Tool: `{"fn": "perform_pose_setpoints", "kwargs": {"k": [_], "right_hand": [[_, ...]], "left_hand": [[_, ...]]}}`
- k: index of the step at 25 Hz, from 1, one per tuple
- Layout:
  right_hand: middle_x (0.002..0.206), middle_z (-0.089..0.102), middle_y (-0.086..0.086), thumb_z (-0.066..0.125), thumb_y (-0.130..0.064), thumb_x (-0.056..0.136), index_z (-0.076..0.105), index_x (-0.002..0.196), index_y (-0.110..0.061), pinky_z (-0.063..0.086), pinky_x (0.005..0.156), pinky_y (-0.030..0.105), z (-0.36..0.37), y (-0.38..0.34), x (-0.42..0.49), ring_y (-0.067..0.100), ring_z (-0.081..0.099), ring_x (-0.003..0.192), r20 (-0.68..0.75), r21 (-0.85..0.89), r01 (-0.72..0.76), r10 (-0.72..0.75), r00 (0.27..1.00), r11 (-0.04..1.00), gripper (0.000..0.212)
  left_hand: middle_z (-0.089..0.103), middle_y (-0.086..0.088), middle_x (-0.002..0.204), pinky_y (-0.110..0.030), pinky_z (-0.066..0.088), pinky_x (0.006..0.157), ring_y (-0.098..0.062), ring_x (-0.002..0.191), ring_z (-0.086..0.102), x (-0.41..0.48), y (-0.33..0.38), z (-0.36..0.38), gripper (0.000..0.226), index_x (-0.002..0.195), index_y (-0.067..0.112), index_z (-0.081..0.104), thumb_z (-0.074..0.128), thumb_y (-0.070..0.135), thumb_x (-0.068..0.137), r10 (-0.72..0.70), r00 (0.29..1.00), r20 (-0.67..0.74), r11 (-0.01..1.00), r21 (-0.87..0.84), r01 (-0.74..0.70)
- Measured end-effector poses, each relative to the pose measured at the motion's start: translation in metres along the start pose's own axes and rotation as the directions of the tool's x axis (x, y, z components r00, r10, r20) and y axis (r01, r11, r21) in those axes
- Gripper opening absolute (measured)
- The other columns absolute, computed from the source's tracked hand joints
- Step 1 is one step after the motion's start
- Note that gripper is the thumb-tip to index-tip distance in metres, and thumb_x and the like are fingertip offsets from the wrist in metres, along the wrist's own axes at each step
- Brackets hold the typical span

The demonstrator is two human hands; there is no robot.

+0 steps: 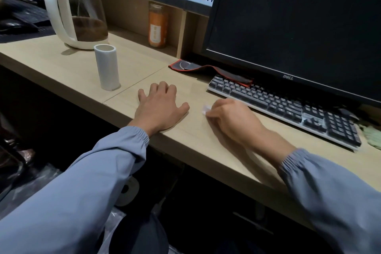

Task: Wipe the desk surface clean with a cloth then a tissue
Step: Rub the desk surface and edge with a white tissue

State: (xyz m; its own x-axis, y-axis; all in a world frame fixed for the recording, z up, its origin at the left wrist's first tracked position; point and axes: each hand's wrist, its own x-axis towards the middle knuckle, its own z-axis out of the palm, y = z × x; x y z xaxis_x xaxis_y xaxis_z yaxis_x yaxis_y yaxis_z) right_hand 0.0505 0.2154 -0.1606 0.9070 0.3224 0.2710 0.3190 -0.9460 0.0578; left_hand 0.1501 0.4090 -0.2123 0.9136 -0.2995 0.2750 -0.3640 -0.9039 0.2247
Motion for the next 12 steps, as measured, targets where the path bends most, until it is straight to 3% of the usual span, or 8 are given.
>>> {"fn": "perform_pose_setpoints", "kwargs": {"k": [3,8,12], "right_hand": [[0.095,0.067,0.001,0.053,-0.027,0.103,0.078,0.105,-0.02,0.052,0.067,0.034,-0.008,-0.033,-0.033,0.02,0.059,0.081,0.062,0.1,0.214,-0.22,0.973,0.972,0.026],[0.095,0.068,0.001,0.064,-0.02,0.096,0.08,0.096,-0.02,0.055,0.069,0.038,-0.009,-0.02,-0.021,0.021,0.064,0.082,-0.009,0.081,0.169,-0.169,0.986,0.982,0.016],[0.105,0.069,0.003,0.055,-0.02,0.094,0.079,0.108,-0.019,0.052,0.073,0.034,-0.015,-0.045,-0.054,0.021,0.062,0.09,0.03,0.222,0.287,-0.3,0.953,0.932,0.027]], "left_hand": [[0.046,-0.007,0.132,-0.057,0.033,0.104,-0.029,0.123,0.041,0.001,0.0,0.001,0.053,0.121,0.021,0.048,0.035,0.064,0.094,0.002,1.0,0.016,1.0,0.008,-0.002],[0.047,-0.006,0.132,-0.056,0.032,0.102,-0.029,0.121,0.041,-0.001,0.001,0.0,0.052,0.122,0.021,0.048,0.034,0.063,0.095,0.003,1.0,0.02,1.0,0.003,-0.003],[0.047,-0.006,0.132,-0.056,0.032,0.102,-0.03,0.121,0.04,-0.001,0.0,0.0,0.052,0.121,0.02,0.049,0.035,0.062,0.094,-0.002,1.0,0.013,1.0,0.002,0.002]]}}
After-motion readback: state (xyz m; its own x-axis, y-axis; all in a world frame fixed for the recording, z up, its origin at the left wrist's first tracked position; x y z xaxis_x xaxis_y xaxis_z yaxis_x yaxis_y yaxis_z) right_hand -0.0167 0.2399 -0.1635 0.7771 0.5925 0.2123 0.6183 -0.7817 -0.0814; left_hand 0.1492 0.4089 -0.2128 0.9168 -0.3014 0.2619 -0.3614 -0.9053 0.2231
